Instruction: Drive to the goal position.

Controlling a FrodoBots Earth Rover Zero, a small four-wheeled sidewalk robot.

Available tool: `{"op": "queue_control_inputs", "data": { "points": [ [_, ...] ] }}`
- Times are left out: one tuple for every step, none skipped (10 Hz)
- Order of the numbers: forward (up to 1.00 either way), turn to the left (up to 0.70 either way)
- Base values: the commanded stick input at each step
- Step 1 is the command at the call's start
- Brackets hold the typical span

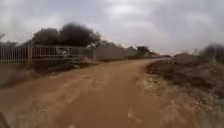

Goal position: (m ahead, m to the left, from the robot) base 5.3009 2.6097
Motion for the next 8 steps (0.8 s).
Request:
{"op": "queue_control_inputs", "data": {
  "points": [
    [0.50,0.00],
    [0.50,0.00],
    [0.50,0.00],
    [0.50,0.00],
    [0.50,0.00],
    [0.50,0.00],
    [0.50,0.00],
    [0.50,0.00]
  ]
}}
